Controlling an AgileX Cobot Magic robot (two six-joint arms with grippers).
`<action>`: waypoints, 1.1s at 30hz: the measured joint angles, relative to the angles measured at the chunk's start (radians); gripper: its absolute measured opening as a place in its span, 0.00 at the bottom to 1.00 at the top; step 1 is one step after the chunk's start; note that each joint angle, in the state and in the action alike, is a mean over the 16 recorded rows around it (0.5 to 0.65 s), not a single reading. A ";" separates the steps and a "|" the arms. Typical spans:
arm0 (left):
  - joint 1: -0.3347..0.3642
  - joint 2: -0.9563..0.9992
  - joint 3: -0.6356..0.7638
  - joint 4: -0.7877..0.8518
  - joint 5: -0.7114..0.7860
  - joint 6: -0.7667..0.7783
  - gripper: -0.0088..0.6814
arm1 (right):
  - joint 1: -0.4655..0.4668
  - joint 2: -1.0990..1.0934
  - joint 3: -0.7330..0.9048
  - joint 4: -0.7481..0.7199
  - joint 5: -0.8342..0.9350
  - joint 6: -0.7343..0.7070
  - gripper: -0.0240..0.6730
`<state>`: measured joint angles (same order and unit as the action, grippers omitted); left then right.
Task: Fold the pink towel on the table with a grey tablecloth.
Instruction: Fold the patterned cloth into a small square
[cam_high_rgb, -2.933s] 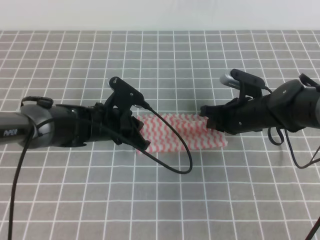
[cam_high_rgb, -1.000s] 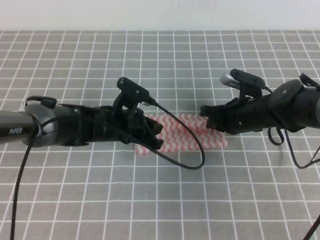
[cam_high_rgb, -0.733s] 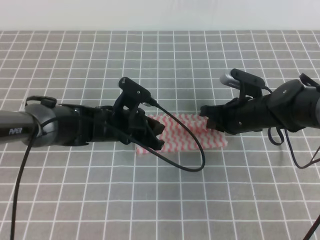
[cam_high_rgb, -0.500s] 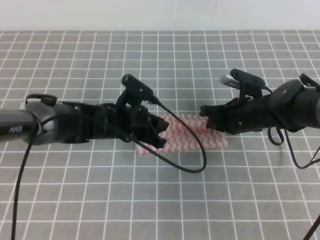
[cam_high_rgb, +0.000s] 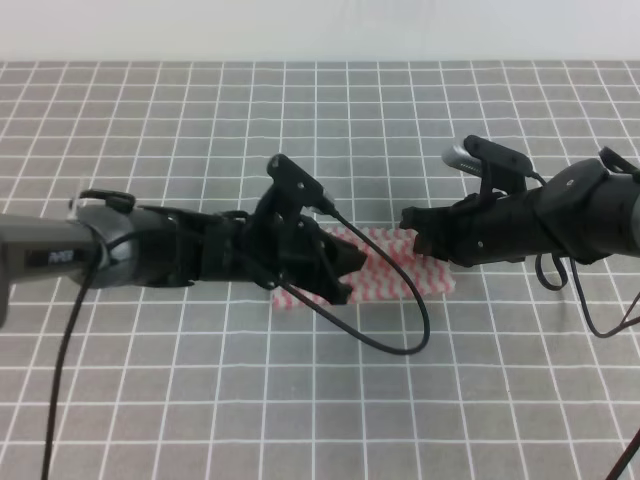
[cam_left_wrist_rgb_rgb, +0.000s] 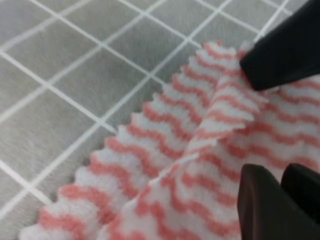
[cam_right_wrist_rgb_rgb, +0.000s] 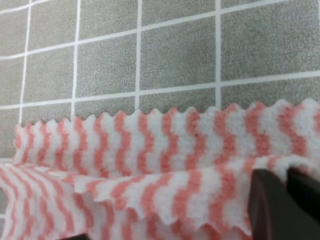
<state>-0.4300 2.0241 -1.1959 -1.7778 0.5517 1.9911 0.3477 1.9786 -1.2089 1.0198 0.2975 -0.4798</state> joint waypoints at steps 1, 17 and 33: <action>-0.001 0.007 -0.003 0.002 0.006 0.000 0.13 | 0.000 0.000 0.000 0.001 -0.001 0.000 0.02; -0.009 0.073 -0.038 0.004 0.020 0.000 0.12 | 0.000 0.000 0.000 0.018 -0.020 0.000 0.13; -0.008 0.051 -0.044 0.000 0.024 -0.001 0.12 | 0.000 -0.005 -0.021 0.029 -0.122 0.000 0.33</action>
<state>-0.4381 2.0752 -1.2404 -1.7775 0.5758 1.9905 0.3475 1.9739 -1.2303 1.0489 0.1756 -0.4798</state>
